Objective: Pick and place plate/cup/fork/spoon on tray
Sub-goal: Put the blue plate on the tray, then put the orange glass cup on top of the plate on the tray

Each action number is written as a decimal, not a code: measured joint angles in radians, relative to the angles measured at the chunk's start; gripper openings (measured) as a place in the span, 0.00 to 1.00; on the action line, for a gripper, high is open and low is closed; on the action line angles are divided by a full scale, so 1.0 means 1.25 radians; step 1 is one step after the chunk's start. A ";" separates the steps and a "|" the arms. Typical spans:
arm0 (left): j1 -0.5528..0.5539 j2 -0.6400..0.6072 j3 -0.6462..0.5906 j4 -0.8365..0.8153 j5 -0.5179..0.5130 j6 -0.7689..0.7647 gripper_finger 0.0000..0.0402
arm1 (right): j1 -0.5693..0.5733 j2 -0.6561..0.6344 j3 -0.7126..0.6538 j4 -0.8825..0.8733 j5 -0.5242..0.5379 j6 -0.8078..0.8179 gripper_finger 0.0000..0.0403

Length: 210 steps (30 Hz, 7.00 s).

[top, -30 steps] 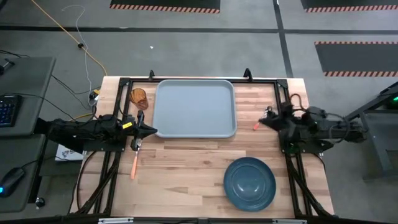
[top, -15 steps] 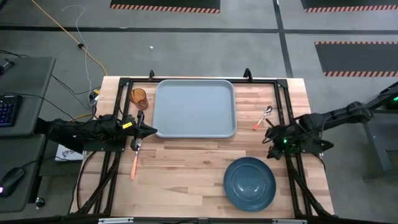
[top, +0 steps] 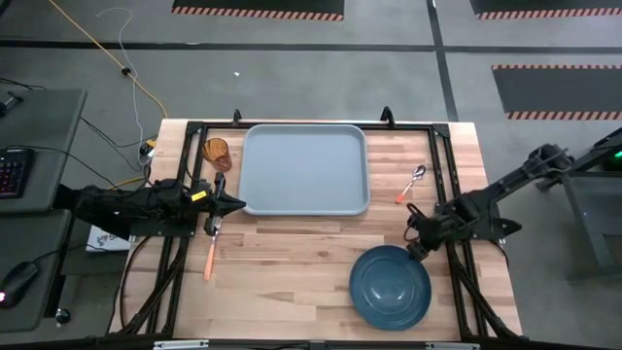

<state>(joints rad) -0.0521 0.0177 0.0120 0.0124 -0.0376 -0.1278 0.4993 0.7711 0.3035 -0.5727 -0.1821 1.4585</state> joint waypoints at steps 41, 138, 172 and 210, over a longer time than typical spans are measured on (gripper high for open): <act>0.000 0.001 0.000 0.000 0.000 0.000 0.02 | -0.294 0.282 0.275 0.311 0.397 -0.072 0.00; 0.000 0.013 0.065 0.539 -0.431 -0.012 0.03 | -0.485 -0.036 0.148 0.486 0.258 -0.433 0.31; 0.705 0.810 0.679 -0.796 -0.024 -0.307 0.48 | -0.525 0.048 0.148 0.570 0.330 -0.342 0.31; 0.766 1.025 0.812 -0.810 -0.033 -0.054 0.01 | -0.525 0.048 0.148 0.564 0.336 -0.395 0.31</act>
<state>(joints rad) 0.9048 1.2991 1.0275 -1.0006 -0.0784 -0.1951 -0.1574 0.8307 0.4885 0.1323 0.2375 0.9647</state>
